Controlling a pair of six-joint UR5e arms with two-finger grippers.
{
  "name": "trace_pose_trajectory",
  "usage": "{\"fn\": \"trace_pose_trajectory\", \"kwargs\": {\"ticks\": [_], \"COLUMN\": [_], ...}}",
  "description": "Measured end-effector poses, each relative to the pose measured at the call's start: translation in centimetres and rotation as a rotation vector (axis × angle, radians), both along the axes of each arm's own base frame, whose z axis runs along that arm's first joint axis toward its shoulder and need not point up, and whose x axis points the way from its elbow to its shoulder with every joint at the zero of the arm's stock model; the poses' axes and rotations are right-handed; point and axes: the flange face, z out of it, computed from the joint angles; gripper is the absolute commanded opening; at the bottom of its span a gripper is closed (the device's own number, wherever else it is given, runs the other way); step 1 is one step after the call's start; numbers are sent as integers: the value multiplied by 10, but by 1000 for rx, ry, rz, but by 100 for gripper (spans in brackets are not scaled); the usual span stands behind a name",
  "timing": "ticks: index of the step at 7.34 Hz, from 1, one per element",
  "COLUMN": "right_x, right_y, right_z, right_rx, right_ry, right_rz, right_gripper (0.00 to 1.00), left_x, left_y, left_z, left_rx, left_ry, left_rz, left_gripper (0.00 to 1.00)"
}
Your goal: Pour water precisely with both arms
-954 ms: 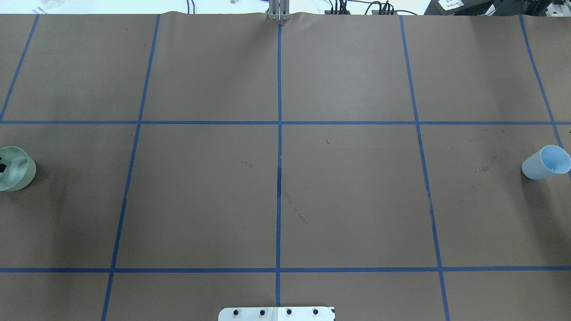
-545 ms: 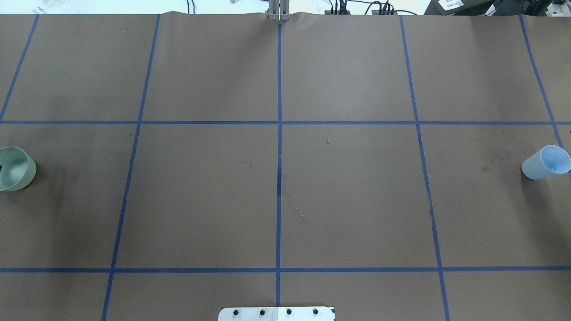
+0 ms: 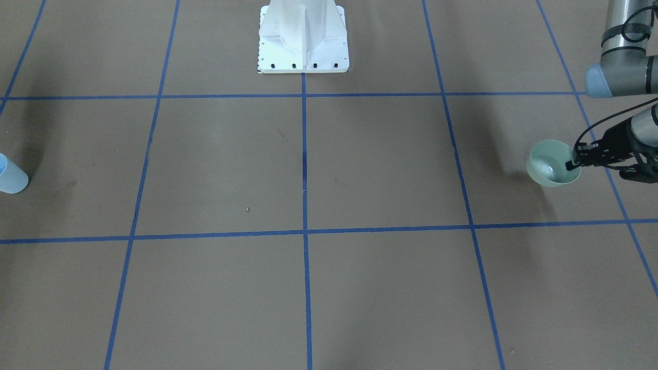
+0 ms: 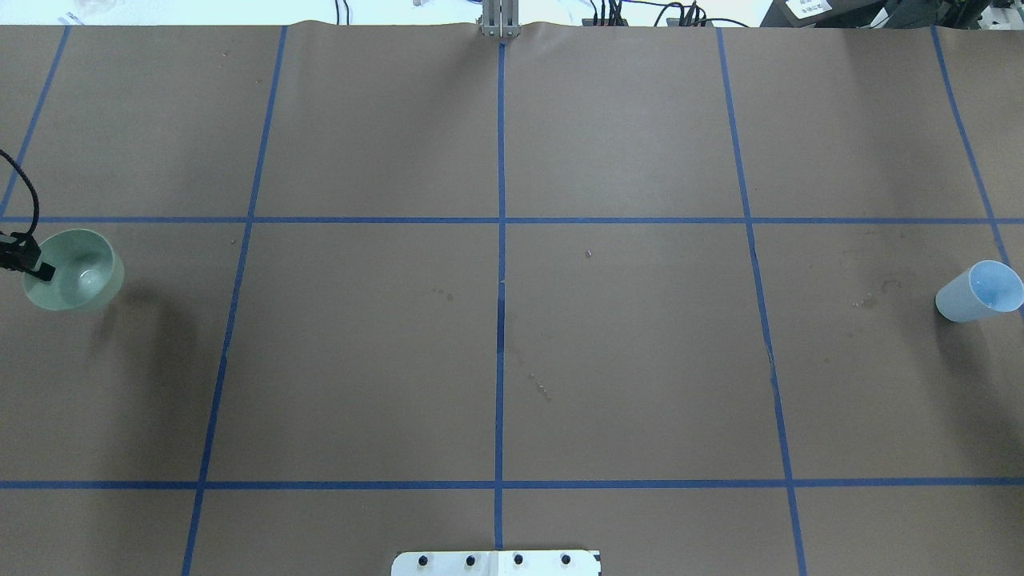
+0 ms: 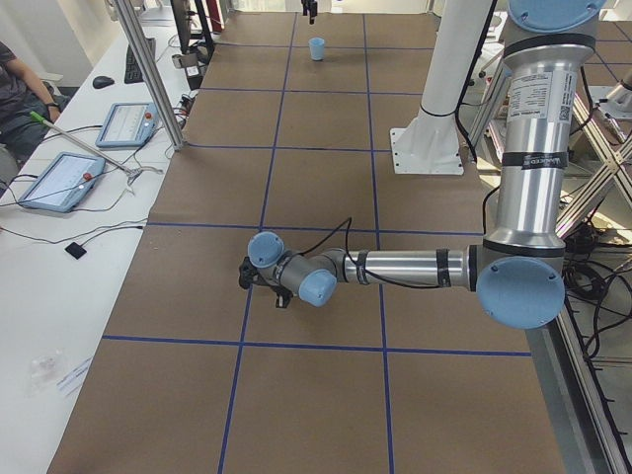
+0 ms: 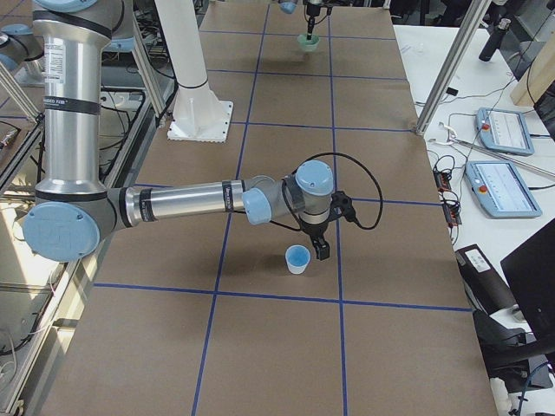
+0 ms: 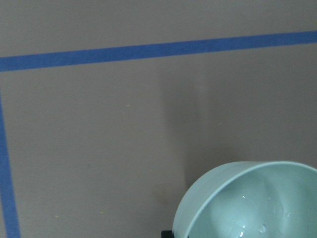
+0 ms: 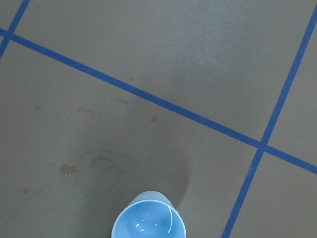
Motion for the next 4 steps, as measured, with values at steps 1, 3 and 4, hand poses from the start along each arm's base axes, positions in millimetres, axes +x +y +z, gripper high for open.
{"fn": "trace_pose_trajectory", "kwargs": {"ticks": [1,3,4], "right_x": [4,14,18], "right_y": [0,-1,-2], "right_z": [0,0,0], "right_rx": [1,0,1], "right_ry": [0,1,2], "right_rz": [8,29,38], "right_gripper": [100,100,100], "left_x": [34,133,194], "left_y": [2,13,27], "left_z": [-52,-159,-208], "left_rx": [-58,-173,-217], "left_ry": [34,99,104], "left_rz": [-26,-26,-25], "left_gripper": [0,0,0]}}
